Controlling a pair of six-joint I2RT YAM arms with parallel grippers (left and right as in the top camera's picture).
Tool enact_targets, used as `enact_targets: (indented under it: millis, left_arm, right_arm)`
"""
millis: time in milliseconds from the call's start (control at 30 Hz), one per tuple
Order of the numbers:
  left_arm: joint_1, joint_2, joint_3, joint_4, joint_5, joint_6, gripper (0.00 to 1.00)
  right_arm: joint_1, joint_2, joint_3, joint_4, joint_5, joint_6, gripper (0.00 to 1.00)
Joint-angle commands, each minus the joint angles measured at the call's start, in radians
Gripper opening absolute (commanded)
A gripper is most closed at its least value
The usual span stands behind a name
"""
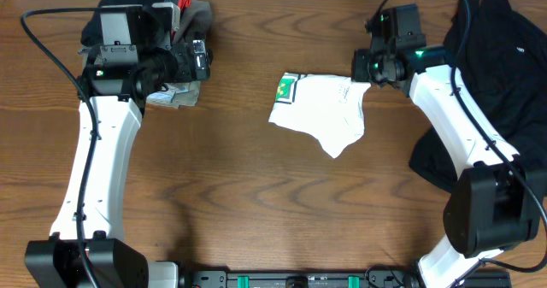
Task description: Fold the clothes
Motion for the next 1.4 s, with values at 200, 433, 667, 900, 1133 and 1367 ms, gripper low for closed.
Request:
enact_targets:
  millis: [200, 433, 667, 900, 1133, 1367]
  left_arm:
    - [0.004, 0.015, 0.003, -0.011, -0.013, 0.01, 0.98]
    - [0.004, 0.016, -0.002, -0.018, -0.013, 0.018, 0.98]
    - [0.003, 0.034, -0.008, -0.027, -0.002, 0.021, 0.98]
    - [-0.097, 0.047, -0.008, -0.066, 0.014, 0.16, 0.98]
    - [-0.27, 0.158, -0.008, -0.11, 0.014, 0.237, 0.98]
    - [-0.372, 0.327, -0.008, -0.079, 0.058, 0.218, 0.83]
  right_arm:
    - [0.056, 0.217, -0.003, 0.011, -0.108, -0.117, 0.01]
    - [0.045, 0.304, -0.003, -0.027, -0.091, -0.116, 0.01]
    - [0.011, 0.24, 0.037, -0.013, -0.179, -0.116, 0.01]
    - [-0.071, 0.013, 0.122, -0.04, -0.233, -0.082, 0.74]
    - [-0.183, -0.11, 0.127, -0.065, -0.228, -0.082, 0.79]
    - [-0.206, -0.101, 0.107, -0.142, -0.172, -0.084, 0.5]
